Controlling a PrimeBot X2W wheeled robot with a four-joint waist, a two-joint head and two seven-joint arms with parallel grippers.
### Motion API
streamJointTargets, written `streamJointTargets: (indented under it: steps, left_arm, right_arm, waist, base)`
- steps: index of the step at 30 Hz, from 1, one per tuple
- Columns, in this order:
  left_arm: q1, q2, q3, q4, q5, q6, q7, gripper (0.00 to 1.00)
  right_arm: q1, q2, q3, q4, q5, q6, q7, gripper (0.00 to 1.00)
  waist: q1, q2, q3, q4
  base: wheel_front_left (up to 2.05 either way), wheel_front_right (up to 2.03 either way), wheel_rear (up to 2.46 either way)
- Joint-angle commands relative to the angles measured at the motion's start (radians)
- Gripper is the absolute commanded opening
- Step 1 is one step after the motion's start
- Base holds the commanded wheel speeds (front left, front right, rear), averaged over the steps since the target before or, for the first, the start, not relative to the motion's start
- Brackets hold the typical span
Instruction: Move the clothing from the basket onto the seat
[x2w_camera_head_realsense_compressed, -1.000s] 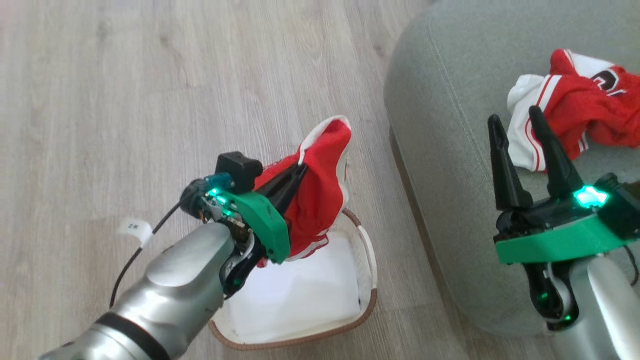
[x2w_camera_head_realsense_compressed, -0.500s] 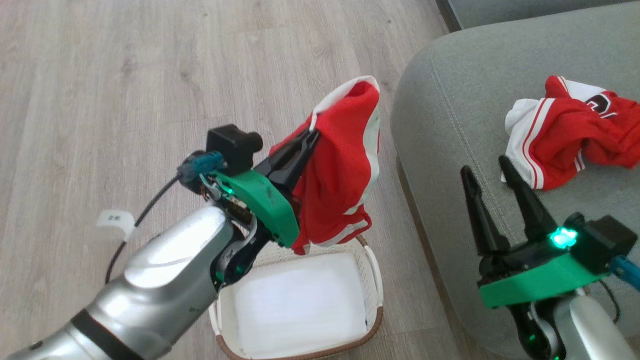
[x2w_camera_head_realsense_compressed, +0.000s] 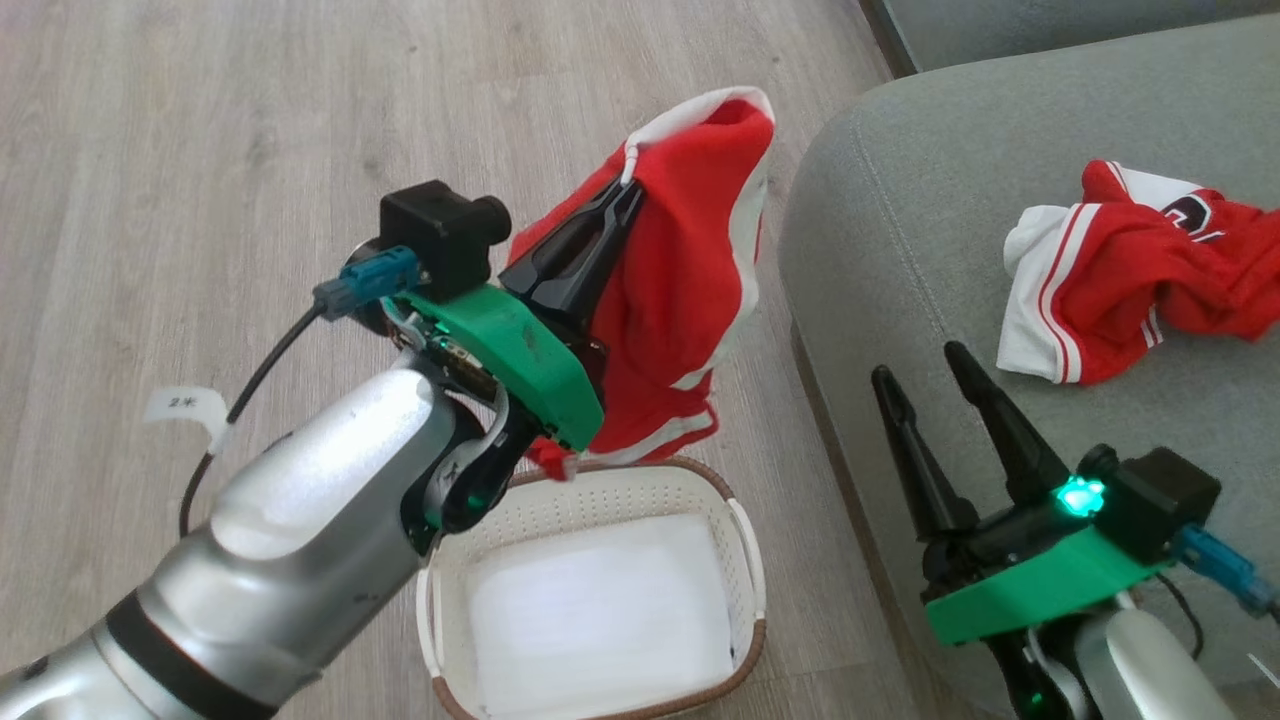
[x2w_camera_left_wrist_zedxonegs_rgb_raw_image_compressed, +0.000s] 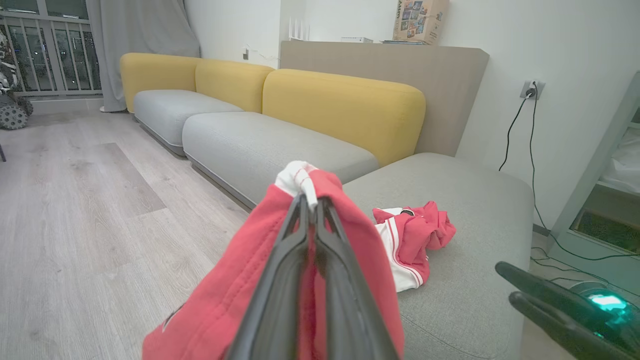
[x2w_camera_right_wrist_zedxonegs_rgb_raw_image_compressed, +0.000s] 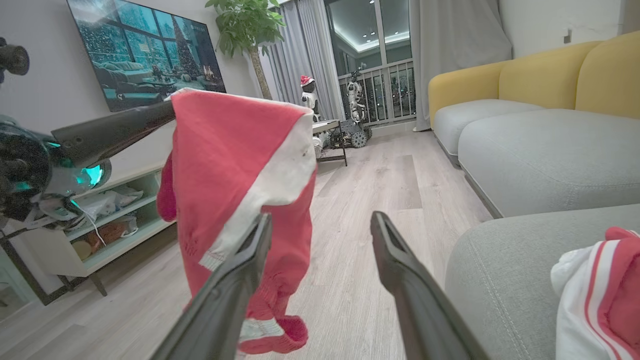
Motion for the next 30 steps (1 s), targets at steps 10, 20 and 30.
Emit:
streamJointTargets:
  steps: [10, 20, 30]
  left_arm:
    - [-0.073, 0.008, 0.039, -0.042, -0.002, 0.006, 0.007, 0.00]
    - [-0.079, -0.027, 0.013, -0.053, -0.009, -0.009, 0.017, 0.00]
    - [-0.077, -0.070, -0.021, -0.060, -0.022, -0.028, 0.032, 0.00]
  right_arm:
    - [-0.075, -0.065, 0.167, 0.005, 0.055, 0.000, 0.048, 1.00]
    - [-0.222, -0.016, 0.312, 0.222, 0.054, 0.000, 0.039, 1.00]
    - [-0.382, 0.034, 0.383, 0.446, 0.042, 0.000, -0.030, 1.00]
  waist:
    - [0.0001, -0.0001, 0.003, 0.010]
    - [0.0001, -0.0001, -0.009, 0.044]
    - [0.0001, -0.0001, -0.013, 0.089]
  base:
    - [0.00, 0.00, 0.00]
    - [0.00, 0.00, 0.00]
    - [0.00, 0.00, 0.00]
